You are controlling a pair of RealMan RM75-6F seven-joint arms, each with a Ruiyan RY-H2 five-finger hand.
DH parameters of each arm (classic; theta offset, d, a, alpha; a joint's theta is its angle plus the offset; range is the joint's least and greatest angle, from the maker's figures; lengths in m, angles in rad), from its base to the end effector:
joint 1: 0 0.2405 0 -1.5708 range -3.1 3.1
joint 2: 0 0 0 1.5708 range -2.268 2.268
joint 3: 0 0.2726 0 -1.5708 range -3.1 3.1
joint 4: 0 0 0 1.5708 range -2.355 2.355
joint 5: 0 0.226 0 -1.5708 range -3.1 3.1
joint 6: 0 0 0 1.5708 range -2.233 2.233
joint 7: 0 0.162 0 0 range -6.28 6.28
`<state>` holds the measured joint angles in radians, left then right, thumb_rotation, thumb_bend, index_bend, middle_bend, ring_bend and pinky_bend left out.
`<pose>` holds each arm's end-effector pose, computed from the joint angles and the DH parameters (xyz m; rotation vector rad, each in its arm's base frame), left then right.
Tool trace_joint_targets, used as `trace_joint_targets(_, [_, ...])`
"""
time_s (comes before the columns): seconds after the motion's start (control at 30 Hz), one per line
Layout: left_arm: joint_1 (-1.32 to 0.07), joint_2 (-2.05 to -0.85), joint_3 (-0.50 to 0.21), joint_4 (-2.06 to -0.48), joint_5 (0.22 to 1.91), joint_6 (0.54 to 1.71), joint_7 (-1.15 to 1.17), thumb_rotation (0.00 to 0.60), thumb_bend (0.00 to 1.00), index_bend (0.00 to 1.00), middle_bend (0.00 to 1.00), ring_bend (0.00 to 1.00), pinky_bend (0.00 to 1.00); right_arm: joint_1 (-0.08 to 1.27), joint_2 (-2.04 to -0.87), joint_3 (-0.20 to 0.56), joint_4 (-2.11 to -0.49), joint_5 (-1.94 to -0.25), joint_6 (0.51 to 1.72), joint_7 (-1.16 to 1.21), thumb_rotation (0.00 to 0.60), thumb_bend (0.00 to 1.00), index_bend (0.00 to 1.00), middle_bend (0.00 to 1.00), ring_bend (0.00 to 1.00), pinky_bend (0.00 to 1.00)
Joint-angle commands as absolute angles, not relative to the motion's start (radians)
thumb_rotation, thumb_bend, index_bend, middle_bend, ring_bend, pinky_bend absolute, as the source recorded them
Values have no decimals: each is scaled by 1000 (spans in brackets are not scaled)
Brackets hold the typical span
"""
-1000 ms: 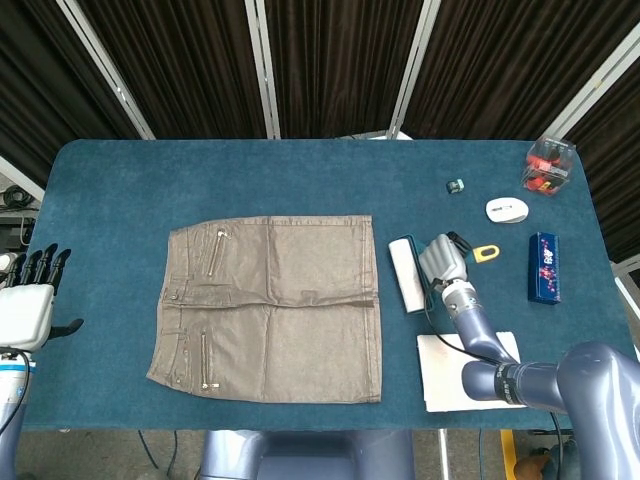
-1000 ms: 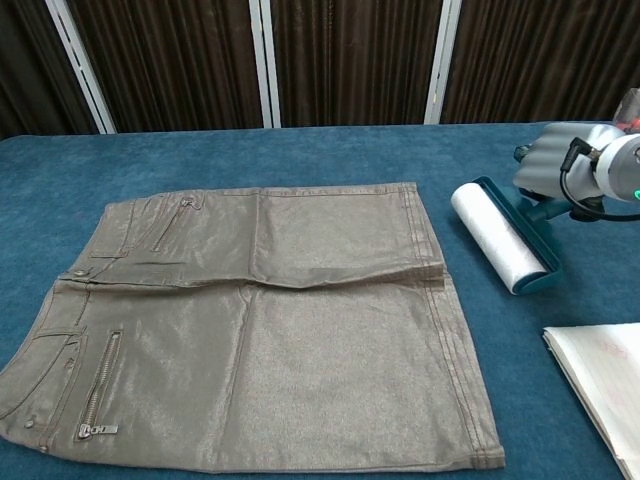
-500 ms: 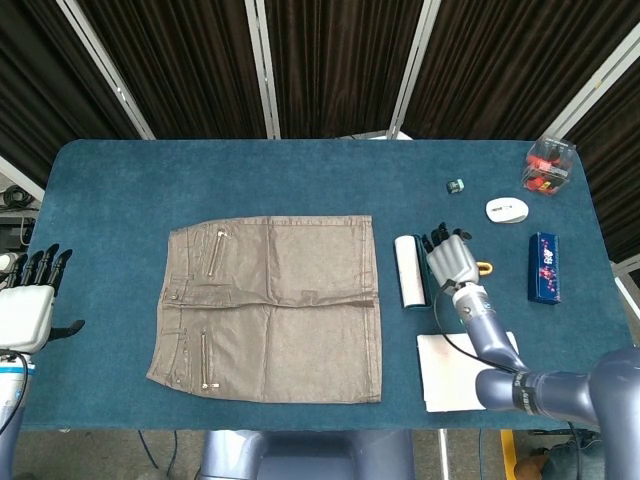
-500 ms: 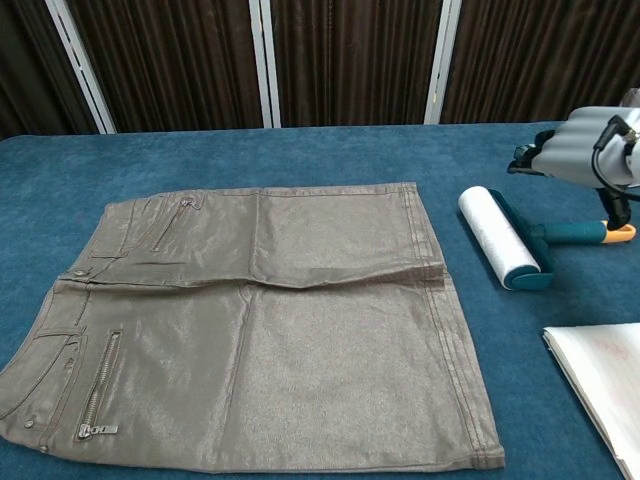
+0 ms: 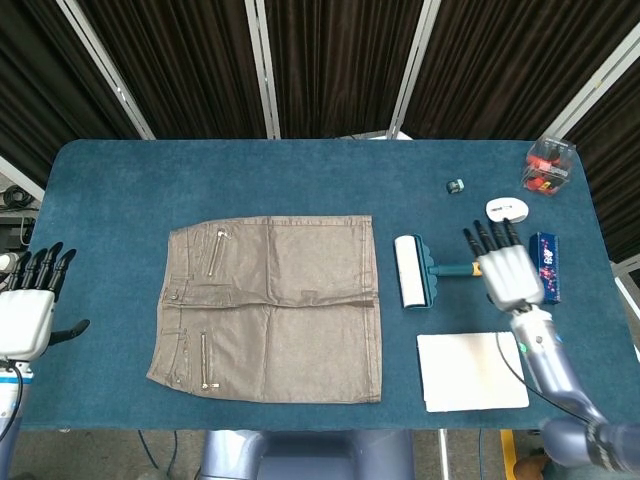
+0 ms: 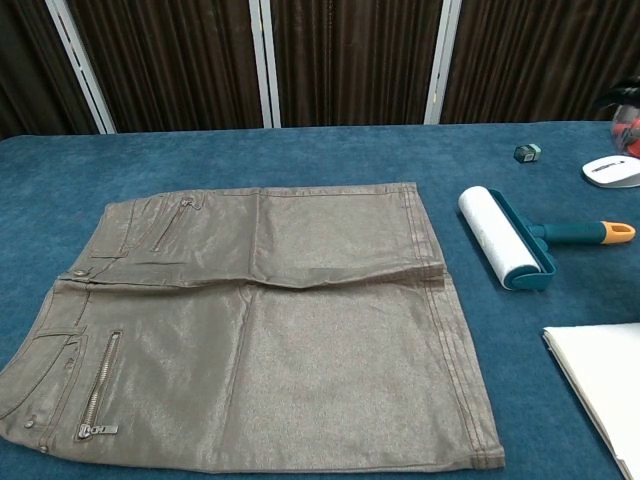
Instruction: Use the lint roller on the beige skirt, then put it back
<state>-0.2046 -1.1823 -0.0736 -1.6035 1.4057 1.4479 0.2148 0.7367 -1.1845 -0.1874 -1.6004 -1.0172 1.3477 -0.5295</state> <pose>-0.3147 0.2454 0.1339 -1.4311 -0.7647 -0.8224 -0.2625 -0.3499 0.1079 1.6950 -0.4991 0.5119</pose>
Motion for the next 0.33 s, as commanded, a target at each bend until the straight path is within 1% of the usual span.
trace_joint_targets(0.03, [-185, -1189, -56, -1586, 1435, 1472, 178, 600, 0, 0, 0, 0, 0, 495, -1154, -209, -1468, -1265, 1572, -181, 600, 0, 0, 0, 0, 0])
trace_joint_targets(0.17, [-171, -1177, -50, -1597, 1438, 1479, 169, 600, 0, 0, 0, 0, 0, 405, -1188, -198, -1371, -1320, 1636, -80, 600, 0, 0, 0, 0, 0])
trace_joint_targets(0.33, [-160, -1162, -46, -1609, 1434, 1477, 169, 600, 0, 0, 0, 0, 0, 337, -1203, -175, -1317, -1350, 1662, -30, 600, 0, 0, 0, 0, 0])
